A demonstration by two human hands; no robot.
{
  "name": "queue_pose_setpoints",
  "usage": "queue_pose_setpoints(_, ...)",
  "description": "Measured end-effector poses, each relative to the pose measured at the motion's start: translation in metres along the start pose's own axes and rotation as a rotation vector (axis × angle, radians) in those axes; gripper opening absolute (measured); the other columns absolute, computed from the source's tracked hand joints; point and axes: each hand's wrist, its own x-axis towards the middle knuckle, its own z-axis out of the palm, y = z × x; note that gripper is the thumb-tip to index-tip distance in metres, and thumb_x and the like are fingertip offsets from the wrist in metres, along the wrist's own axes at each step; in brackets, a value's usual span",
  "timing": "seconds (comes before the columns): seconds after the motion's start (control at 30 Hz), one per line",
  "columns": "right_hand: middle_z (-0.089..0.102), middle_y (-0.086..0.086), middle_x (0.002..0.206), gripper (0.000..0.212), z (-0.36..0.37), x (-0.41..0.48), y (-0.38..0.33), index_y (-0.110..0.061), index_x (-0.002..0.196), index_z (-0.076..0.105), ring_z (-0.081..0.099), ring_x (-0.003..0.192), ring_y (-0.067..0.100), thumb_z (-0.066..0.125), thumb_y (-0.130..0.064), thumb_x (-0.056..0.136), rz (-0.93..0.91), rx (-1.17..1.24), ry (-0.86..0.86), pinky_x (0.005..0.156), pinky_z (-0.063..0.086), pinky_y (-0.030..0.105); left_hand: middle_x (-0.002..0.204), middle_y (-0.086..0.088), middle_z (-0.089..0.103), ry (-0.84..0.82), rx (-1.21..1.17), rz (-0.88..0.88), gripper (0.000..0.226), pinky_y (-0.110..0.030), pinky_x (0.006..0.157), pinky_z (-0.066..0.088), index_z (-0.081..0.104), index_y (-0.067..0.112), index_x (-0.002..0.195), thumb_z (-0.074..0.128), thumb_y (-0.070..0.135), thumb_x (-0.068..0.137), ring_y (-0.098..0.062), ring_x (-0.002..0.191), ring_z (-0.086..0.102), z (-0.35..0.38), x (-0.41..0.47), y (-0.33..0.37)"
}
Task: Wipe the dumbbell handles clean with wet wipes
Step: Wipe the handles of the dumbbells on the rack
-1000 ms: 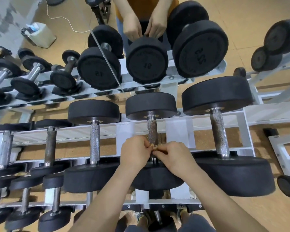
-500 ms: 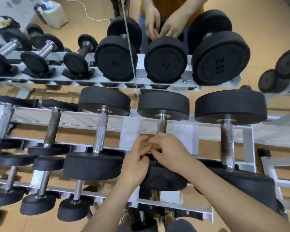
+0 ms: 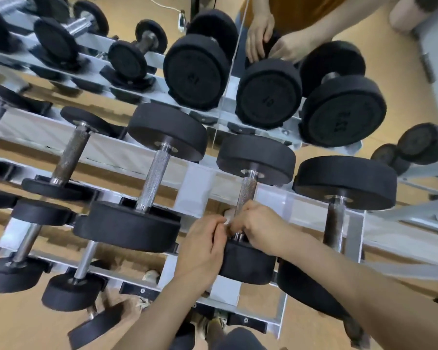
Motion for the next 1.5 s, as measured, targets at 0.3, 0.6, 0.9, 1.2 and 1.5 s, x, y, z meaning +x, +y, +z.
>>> queue_pose_setpoints(0.3, 0.051, -0.012, 0.070, 0.034, -0.025, 0.004, -0.012, -0.027, 0.096, 0.077, 0.042, 0.073, 0.011, 0.060, -0.001, 0.083, 0.073, 0.083, -0.051, 0.067, 0.035, 0.015, 0.110, 0.015, 0.056, -0.017, 0.003, -0.100, 0.027, -0.015, 0.081, 0.029, 0.060, 0.024, 0.120, 0.042, 0.025, 0.100, -0.006, 0.108, 0.050, -0.002, -0.001, 0.006)
queue_pose_setpoints(0.6, 0.075, -0.007, 0.093, 0.015, -0.028, -0.024, -0.013, -0.018, 0.095, 0.079, 0.067, 0.086, -0.001, 0.069, -0.010, 0.087, 0.265, 0.466, -0.127, 0.083, 0.050, 0.012, 0.122, 0.007, 0.057, -0.027, -0.041, -0.134, 0.032, -0.022, 0.091, 0.034, 0.055, 0.022, 0.128, 0.043, 0.025, 0.099, -0.009, 0.115, 0.049, 0.000, -0.001, 0.004)
queue_pose_setpoints(0.9, 0.075, -0.011, 0.090, 0.014, -0.015, -0.020, -0.019, -0.020, 0.093, 0.079, 0.068, 0.087, 0.001, 0.070, -0.011, 0.087, 0.320, 0.572, -0.044, 0.086, 0.050, 0.016, 0.119, 0.007, 0.059, -0.045, -0.184, -0.250, 0.027, -0.034, 0.096, 0.041, 0.053, 0.026, 0.118, 0.047, 0.027, 0.092, -0.015, 0.111, 0.053, 0.001, 0.002, -0.002)
queue_pose_setpoints(1.2, 0.066, -0.013, 0.069, 0.019, -0.008, -0.028, -0.010, -0.024, 0.066, 0.072, 0.065, 0.077, 0.010, 0.075, -0.010, 0.080, 0.633, 0.544, 0.050, 0.067, 0.045, 0.013, 0.112, 0.007, 0.058, -0.041, -0.159, -0.231, 0.022, -0.030, 0.088, 0.036, 0.053, 0.026, 0.110, 0.047, 0.014, 0.093, -0.014, 0.107, 0.051, 0.005, 0.004, -0.005)
queue_pose_setpoints(1.5, 0.068, -0.001, 0.073, 0.018, -0.005, -0.022, -0.011, -0.019, 0.066, 0.069, 0.065, 0.080, 0.018, 0.072, -0.005, 0.075, 0.751, 0.685, 0.069, 0.077, 0.054, 0.030, 0.103, 0.011, 0.060, -0.038, -0.180, -0.217, 0.019, -0.014, 0.081, 0.035, 0.058, 0.023, 0.103, 0.047, 0.011, 0.093, -0.010, 0.101, 0.053, 0.005, 0.004, -0.005)
